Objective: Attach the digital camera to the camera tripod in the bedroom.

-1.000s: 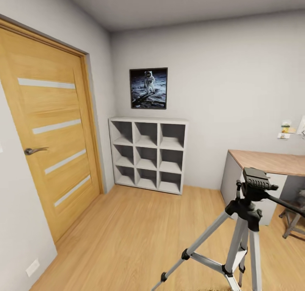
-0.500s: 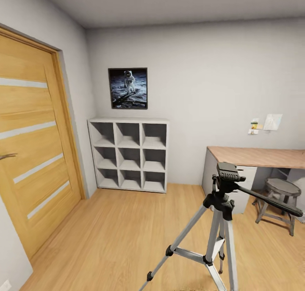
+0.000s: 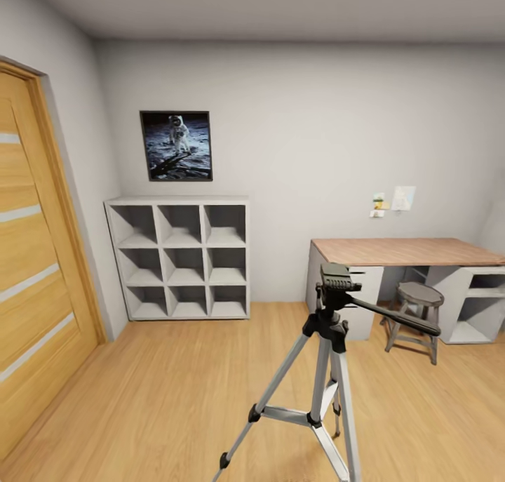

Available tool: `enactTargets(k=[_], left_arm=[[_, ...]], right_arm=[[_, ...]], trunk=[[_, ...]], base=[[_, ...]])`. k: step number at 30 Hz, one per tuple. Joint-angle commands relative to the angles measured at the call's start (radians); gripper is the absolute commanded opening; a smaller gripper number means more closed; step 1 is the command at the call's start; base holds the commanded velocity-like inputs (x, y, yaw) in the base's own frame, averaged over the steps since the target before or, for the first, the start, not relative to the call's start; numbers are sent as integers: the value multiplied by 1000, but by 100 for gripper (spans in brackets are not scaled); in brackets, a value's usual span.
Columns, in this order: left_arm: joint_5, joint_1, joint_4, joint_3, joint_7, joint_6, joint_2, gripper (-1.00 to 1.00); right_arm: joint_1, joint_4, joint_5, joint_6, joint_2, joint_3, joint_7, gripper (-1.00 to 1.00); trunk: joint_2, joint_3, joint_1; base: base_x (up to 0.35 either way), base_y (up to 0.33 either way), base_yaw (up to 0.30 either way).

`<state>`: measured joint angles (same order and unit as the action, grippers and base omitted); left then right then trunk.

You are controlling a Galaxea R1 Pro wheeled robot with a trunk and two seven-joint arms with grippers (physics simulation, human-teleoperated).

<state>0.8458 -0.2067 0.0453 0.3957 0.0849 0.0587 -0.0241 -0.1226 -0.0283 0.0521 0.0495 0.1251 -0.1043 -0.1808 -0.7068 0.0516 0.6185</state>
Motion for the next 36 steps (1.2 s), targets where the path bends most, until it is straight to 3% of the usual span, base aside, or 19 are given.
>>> enactTargets(k=[1, 21, 36], left_arm=[[7, 0, 1, 8, 4, 3, 0, -100], [16, 0, 4, 3, 5, 0, 0, -100], [19, 0, 4, 0, 6, 0, 0, -100]], right_arm=[[-2, -3, 6, 5, 0, -8, -3, 100], [-2, 5, 11, 9, -3, -4, -3, 100], [-2, 16, 26, 28, -7, 11, 9, 100]], trunk=[[-1, 2, 0], [-1, 2, 0], [-1, 2, 0]], base=[[0, 0, -295], [0, 0, -291], [0, 0, -37]])
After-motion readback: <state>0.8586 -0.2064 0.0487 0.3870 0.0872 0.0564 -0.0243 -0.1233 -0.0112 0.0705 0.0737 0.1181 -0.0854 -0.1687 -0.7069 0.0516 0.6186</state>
